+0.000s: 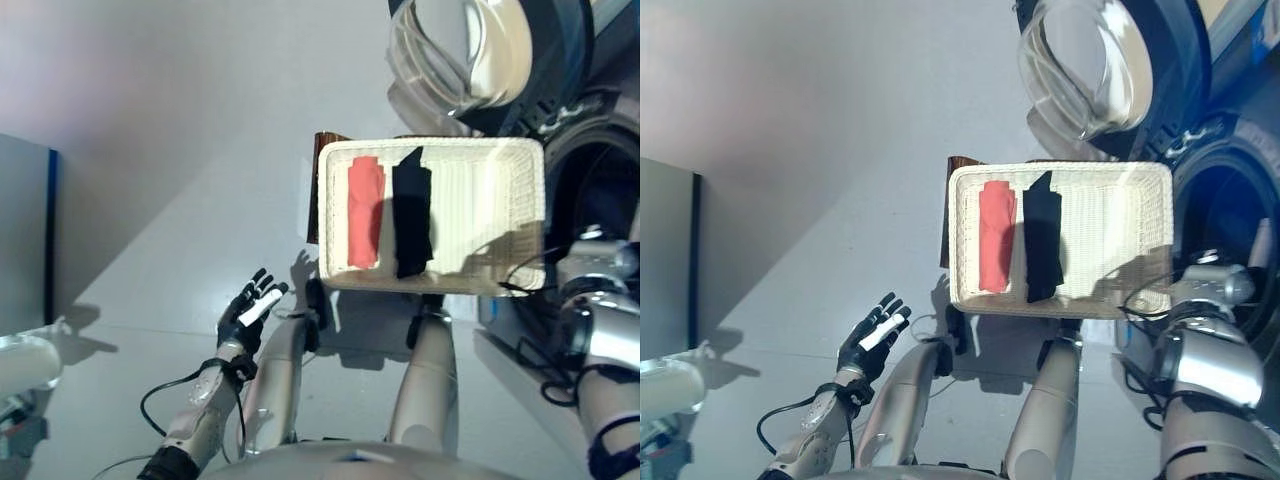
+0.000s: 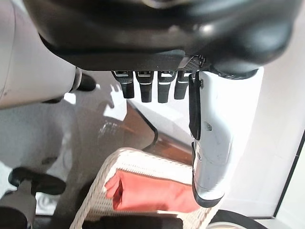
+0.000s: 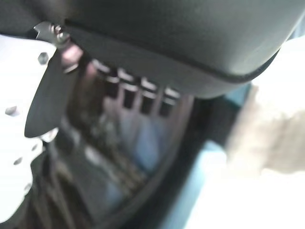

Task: Pick up the clothes and place them into the washing machine

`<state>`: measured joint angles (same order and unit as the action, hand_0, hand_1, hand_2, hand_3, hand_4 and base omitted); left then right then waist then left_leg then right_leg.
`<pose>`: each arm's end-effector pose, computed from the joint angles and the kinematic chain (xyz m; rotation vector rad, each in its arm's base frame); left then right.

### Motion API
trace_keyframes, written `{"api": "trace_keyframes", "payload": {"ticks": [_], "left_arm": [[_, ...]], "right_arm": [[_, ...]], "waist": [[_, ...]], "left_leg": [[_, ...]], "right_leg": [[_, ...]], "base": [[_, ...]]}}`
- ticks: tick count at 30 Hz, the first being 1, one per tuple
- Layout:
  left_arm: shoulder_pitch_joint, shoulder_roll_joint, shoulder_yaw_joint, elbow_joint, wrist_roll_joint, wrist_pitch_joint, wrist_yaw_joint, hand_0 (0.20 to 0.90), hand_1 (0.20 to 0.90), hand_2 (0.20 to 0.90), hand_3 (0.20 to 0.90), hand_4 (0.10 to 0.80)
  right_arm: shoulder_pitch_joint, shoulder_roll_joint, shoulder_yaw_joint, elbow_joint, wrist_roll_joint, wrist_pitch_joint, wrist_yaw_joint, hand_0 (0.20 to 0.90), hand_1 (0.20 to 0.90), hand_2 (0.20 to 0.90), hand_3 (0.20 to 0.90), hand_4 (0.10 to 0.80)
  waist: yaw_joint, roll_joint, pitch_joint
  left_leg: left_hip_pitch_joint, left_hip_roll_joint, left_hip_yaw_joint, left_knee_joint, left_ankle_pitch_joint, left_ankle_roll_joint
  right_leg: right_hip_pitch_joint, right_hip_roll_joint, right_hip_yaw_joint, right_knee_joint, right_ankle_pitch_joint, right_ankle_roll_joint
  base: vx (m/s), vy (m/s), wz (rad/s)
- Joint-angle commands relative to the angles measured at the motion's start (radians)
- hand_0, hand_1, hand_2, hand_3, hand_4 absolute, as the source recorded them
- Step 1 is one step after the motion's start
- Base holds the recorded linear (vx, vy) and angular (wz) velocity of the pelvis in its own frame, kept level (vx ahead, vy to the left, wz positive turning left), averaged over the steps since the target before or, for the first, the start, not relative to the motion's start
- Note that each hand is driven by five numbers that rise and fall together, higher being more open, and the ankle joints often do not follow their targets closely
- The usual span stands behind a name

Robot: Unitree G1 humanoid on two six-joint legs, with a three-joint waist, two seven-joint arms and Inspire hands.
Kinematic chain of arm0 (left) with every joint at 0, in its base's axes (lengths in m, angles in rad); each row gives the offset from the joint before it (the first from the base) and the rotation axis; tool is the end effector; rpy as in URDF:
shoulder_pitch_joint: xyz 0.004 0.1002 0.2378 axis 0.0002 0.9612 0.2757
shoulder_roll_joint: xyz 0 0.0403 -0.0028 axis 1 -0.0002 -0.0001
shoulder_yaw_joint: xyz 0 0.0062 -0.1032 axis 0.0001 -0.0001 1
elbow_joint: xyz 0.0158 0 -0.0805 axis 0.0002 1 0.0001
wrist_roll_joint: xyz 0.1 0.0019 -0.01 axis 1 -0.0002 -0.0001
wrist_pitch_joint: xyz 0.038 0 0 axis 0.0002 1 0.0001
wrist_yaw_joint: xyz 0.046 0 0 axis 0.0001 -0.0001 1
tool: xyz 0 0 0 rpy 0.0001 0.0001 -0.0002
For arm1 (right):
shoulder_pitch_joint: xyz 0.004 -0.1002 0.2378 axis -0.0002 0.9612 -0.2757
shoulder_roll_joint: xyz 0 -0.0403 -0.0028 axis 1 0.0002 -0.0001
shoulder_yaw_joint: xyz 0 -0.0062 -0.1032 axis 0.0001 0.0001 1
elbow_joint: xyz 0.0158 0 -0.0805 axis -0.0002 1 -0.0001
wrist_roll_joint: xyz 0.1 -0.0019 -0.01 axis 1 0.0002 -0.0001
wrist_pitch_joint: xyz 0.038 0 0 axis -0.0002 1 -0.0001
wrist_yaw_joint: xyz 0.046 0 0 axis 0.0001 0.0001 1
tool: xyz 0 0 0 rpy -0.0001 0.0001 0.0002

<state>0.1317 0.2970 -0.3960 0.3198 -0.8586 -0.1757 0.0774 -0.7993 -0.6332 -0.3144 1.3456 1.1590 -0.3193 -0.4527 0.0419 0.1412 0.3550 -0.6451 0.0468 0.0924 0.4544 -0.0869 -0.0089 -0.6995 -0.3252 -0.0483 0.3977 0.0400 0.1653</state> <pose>0.1451 0.1618 -0.0375 -0.4920 0.4458 0.0269 0.2794 -0.3469 0.0952 0.8965 -0.0304 -1.2574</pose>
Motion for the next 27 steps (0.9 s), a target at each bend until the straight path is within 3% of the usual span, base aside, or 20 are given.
{"api": "trace_keyframes", "payload": {"ticks": [1, 9, 11, 15, 27], "left_arm": [[0.053, 0.069, 0.073, -0.026, 0.029, -0.069, -0.021, 0.900, 0.900, 0.900, 0.900, 0.800], [0.066, 0.092, 0.118, -0.033, 0.052, -0.072, -0.031, 0.900, 0.900, 0.900, 0.900, 0.800], [0.071, 0.109, 0.131, -0.050, 0.071, -0.077, -0.037, 0.900, 0.900, 0.900, 0.900, 0.800], [0.081, 0.125, 0.144, -0.077, 0.085, -0.079, -0.048, 0.900, 0.900, 0.900, 0.900, 0.800], [0.066, 0.162, 0.186, -0.122, 0.108, -0.074, -0.086, 0.900, 0.900, 0.900, 0.900, 0.800]], "right_arm": [[0.057, 0.000, 0.040, -0.087, -0.089, -0.042, 0.022, 0.900, 0.900, 0.900, 0.900, 0.800], [0.163, 0.134, 0.109, -0.152, -0.232, -0.019, 0.035, 0.900, 0.900, 0.900, 0.900, 0.800], [0.173, 0.165, 0.189, -0.136, -0.362, 0.028, 0.034, 0.900, 0.900, 0.900, 0.900, 0.800], [0.163, 0.188, 0.247, -0.105, -0.463, 0.072, 0.044, 0.900, 0.900, 0.900, 0.900, 0.800], [0.144, 0.206, 0.278, 0.029, -0.614, 0.167, 0.066, 0.900, 0.900, 0.900, 0.900, 0.800]], "waist": [[0.006, -0.013, -0.014], [0.017, -0.060, -0.009], [0.033, -0.074, -0.004], [0.049, -0.082, -0.001], [0.138, -0.098, 0.011]], "left_leg": [[0.020, 0.053, -0.055, -0.035, 0.016, -0.110], [0.026, 0.033, -0.076, -0.025, 0.018, -0.101], [0.018, 0.027, -0.082, -0.021, 0.021, -0.099], [0.007, 0.021, -0.091, -0.017, 0.023, -0.096], [-0.050, -0.012, -0.151, -0.013, 0.038, -0.083]], "right_leg": [[0.093, -0.061, 0.003, -0.025, 0.001, 0.044], [0.177, -0.082, -0.048, -0.089, 0.035, 0.049], [0.195, -0.087, -0.064, -0.108, 0.045, 0.050], [0.203, -0.090, -0.077, -0.118, 0.051, 0.050], [0.223, -0.107, -0.143, -0.115, 0.042, 0.056]], "base": [[0.038, 0.001, 0.06], [0.025, 0.006, 0.13], [-0.004, -0.013, 0.13], [-0.009, -0.009, 0.09], [-0.008, -0.030, 0.21]]}}
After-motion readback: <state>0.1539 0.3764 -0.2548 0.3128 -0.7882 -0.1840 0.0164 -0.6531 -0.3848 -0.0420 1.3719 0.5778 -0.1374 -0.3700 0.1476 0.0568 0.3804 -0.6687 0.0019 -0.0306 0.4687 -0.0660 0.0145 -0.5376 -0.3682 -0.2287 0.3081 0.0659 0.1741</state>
